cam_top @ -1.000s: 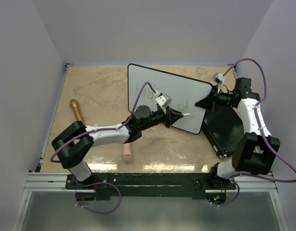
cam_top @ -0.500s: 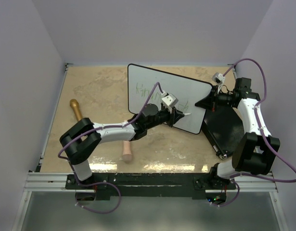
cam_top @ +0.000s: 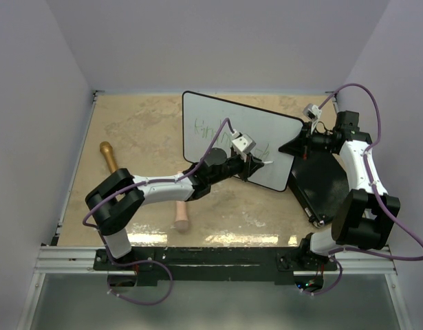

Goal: Write a sentence on the whiteboard
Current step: Write on the whiteboard at the center of the board.

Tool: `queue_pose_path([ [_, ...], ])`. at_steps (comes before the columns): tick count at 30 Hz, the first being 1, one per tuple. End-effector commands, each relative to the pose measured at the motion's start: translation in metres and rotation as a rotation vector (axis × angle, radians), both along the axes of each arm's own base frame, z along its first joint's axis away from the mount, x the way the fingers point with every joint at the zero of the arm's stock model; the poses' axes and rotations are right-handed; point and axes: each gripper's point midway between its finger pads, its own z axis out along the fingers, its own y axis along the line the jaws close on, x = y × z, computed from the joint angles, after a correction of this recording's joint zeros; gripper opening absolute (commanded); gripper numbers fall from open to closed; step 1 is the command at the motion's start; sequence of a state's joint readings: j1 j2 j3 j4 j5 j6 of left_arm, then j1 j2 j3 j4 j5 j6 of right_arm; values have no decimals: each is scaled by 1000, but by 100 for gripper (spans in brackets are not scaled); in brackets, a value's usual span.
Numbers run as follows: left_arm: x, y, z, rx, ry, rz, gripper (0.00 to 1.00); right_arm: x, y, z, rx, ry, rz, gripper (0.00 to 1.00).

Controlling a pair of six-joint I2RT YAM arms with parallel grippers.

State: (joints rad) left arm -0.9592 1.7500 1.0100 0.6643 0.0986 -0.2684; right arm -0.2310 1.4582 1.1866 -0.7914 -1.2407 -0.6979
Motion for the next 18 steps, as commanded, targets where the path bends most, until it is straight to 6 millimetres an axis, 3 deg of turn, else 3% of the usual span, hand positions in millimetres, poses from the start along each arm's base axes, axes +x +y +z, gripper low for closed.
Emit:
queue_pose_path([
  [1, 9, -4, 50, -86, -102, 28, 0, 3, -4, 2, -63, -53, -9, 0],
  [18, 21, 14, 61, -109, -118, 75, 0, 3, -5, 1, -65, -47, -12, 0],
])
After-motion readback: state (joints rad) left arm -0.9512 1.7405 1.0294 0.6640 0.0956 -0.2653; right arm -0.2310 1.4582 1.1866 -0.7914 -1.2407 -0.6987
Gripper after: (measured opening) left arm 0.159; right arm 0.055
